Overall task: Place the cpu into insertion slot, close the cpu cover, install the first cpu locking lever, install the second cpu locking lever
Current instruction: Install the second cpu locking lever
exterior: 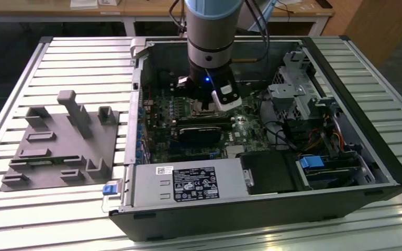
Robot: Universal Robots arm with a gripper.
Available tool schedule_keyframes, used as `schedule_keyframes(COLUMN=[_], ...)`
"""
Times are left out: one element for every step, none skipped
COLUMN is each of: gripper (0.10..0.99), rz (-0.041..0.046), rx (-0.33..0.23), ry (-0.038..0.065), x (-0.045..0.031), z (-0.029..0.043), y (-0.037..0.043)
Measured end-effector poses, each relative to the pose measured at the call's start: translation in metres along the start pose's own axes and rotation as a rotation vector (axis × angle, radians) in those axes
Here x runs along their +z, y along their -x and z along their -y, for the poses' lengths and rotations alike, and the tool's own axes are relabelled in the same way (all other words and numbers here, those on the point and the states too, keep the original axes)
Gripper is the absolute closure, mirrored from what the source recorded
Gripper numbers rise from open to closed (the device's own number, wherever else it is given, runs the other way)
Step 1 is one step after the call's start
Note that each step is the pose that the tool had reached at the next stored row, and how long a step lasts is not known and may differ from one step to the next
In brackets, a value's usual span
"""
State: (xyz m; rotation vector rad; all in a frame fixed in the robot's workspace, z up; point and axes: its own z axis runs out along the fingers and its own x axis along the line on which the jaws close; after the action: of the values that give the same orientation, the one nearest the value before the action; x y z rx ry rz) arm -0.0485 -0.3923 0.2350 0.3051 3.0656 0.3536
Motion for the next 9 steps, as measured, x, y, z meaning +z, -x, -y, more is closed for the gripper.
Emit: schedule_keyframes(gripper=[0.984, 0.984, 0.984, 0.984, 0.984, 0.984, 0.984, 0.984, 0.984], rz=[-0.0002, -0.0001, 0.0001, 0.0003, 0.0004, 0.0006, 0.0008, 0.0007, 0.0005], rx=[0.0, 0.001, 0.002, 0.003, 0.003, 0.004, 0.004, 0.004, 0.004], ry=[-0.001, -0.004, -0.007, -0.012, -0.019, -0.027, -0.034, -0.041, -0.049], x=[0.0001, 0.0002, 0.0003, 0.0005, 0.0006, 0.0007, 0.0008, 0.0009, 0.0012], z=[-0.0004, -0.0007, -0.001, -0.0014, -0.0018, -0.0022, -0.0026, -0.0032, -0.004], y=[0.0021, 0.0036, 0.0049, 0.0061, 0.0073, 0.0083, 0.0092, 0.01, 0.0105])
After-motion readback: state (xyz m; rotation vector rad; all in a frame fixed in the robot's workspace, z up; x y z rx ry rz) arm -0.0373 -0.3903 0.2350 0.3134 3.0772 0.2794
